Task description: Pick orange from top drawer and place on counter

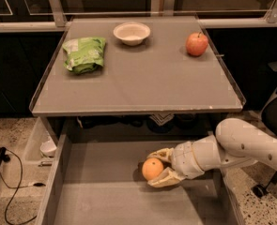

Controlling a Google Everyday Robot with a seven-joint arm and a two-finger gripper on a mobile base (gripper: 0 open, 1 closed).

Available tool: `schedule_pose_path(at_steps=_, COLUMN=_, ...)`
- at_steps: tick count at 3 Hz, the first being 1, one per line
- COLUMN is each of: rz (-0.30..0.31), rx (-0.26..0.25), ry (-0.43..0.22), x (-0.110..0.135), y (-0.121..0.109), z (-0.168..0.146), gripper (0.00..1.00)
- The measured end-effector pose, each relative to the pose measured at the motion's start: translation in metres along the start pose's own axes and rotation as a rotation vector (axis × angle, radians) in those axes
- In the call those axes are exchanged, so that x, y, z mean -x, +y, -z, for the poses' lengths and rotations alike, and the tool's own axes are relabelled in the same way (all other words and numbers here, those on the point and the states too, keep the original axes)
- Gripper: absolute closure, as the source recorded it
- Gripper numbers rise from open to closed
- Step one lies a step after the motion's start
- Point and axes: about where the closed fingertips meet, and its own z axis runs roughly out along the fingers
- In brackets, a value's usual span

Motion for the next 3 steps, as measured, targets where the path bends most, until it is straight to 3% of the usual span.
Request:
schedule_pose_path(at_steps=2, rz=0.053, rx=-0.1, ry=0.114, x=0.054, y=-0.002, z=0.08, gripper=1.0)
schedule_pose_path(at_steps=3, rz=0.103, rx=-0.158, ry=0.193, x=0.095, y=-0.009, z=0.126, gripper=1.0)
